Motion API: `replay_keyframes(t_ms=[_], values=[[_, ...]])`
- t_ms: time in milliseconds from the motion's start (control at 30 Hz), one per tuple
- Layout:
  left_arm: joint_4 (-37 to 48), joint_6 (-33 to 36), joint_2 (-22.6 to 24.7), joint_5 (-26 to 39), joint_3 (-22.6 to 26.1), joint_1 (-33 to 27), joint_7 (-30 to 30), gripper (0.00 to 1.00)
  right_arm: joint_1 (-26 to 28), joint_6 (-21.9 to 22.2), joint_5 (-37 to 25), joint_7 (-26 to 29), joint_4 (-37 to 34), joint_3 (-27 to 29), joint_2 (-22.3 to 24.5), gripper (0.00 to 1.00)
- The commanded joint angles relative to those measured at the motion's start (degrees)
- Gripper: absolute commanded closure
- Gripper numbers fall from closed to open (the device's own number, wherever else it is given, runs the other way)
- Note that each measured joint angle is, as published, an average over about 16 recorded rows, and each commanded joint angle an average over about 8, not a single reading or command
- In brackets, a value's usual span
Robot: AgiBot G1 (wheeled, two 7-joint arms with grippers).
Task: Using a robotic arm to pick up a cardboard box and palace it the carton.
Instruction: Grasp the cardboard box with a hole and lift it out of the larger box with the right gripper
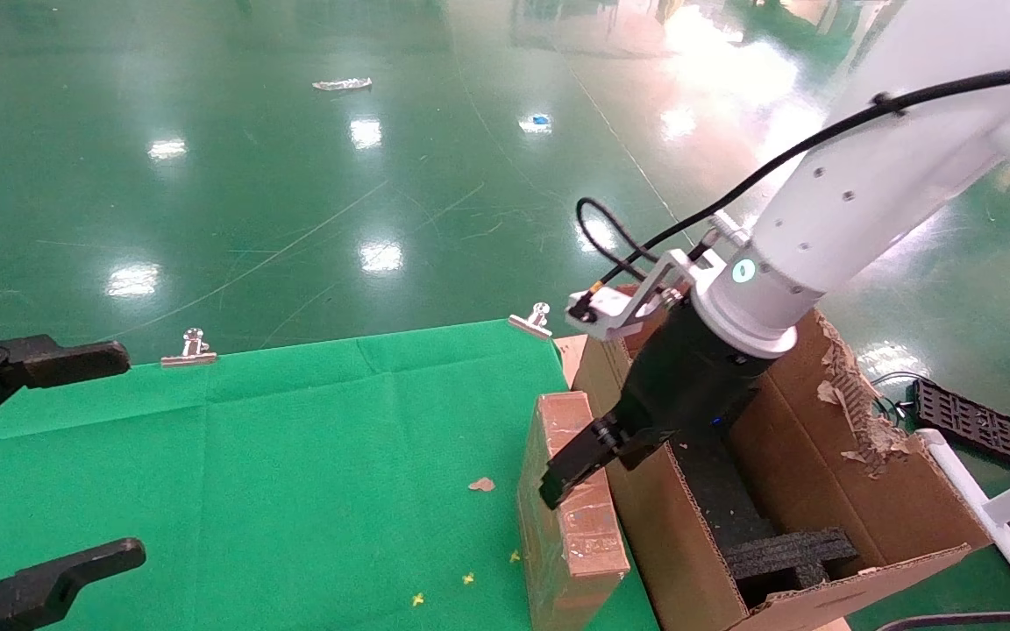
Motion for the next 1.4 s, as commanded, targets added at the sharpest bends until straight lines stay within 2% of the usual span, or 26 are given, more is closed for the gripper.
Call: replay_keyframes(t_ms=[33, 267, 333, 400, 467, 567, 600, 667, 767, 900, 1000, 1400], values=[[0.00, 0.00, 0.00, -0.01, 0.01, 0.00, 0.00, 0.00, -0.98, 0.37, 0.45, 0.30, -1.46, -0.11, -0.68, 0.00], [0.00, -0.02, -0.01, -0.02, 0.04, -0.01, 0.02, 0.00, -3.48, 1.12, -0.27, 0.25, -3.78, -1.06, -3.55, 0.00], [0.00, -0.02, -0.02, -0.03, 0.04, -0.01, 0.02, 0.00, -4.03, 1.13, -0.59, 0.19, -4.17, -1.38, -4.20, 0.06], [0.00, -0.02, -0.02, -0.03, 0.05, -0.01, 0.03, 0.00, -4.41, 1.10, -1.04, 0.23, -4.40, -1.73, -4.76, 0.21], [0.00, -0.03, -0.02, -0.04, 0.06, -0.01, 0.03, 0.03, -4.65, 1.11, -1.45, 0.32, -4.48, -2.02, -5.17, 0.44], [0.00, -0.03, -0.03, -0.05, 0.07, -0.02, 0.04, 0.23, -4.78, 1.20, -2.05, 0.50, -4.30, -2.34, -5.52, 0.80], [0.00, -0.03, -0.03, -0.05, 0.07, -0.02, 0.04, 0.31, -4.76, 1.24, -2.23, 0.56, -4.17, -2.41, -5.57, 0.88], [0.00, -0.04, -0.03, -0.06, 0.08, -0.02, 0.04, 0.50, -4.70, 1.35, -2.49, 0.69, -3.85, -2.50, -5.60, 0.98], [0.00, -0.04, -0.04, -0.06, 0.09, -0.02, 0.05, 0.77, -4.59, 1.51, -2.78, 0.94, -3.27, -2.58, -5.55, 1.00], [0.00, -0.05, -0.04, -0.07, 0.11, -0.02, 0.05, 0.95, -4.55, 1.71, -2.93, 1.29, -2.54, -2.63, -5.40, 1.00], [0.00, -0.05, -0.05, -0.08, 0.12, -0.03, 0.06, 1.00, -4.59, 1.84, -2.96, 1.53, -2.07, -2.65, -5.26, 1.00], [0.00, -0.07, -0.07, -0.11, 0.16, -0.04, 0.08, 1.00, -4.82, 2.75, -3.38, 1.72, -0.66, -2.75, -3.88, 1.00]])
